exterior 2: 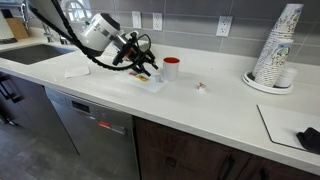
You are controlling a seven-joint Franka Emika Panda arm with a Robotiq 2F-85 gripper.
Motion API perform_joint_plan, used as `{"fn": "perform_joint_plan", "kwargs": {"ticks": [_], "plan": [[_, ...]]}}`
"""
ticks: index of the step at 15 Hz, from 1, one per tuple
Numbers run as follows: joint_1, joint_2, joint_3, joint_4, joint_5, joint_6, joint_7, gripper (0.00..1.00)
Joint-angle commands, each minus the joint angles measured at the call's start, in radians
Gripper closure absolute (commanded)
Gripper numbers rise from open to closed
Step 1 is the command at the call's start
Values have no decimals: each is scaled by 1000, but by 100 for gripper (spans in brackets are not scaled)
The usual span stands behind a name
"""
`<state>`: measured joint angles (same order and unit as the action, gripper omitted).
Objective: Put the white sachet on the white napkin on the right
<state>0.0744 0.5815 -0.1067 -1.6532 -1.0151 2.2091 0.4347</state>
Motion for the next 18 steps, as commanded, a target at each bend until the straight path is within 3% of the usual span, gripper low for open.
{"fn": "perform_joint_plan", "kwargs": {"ticks": [1,4,11,14,18], "plan": [[-39,-80,73,-51,162,-25,-167,3],[-52,-136,113,-45,368,-74,-310,0],[-49,-237,152,19,779,-335,-584,0],[-49,-277,168,26,928,-454,-606,0],[-38,-337,180,3,1081,-508,-566,0]]}}
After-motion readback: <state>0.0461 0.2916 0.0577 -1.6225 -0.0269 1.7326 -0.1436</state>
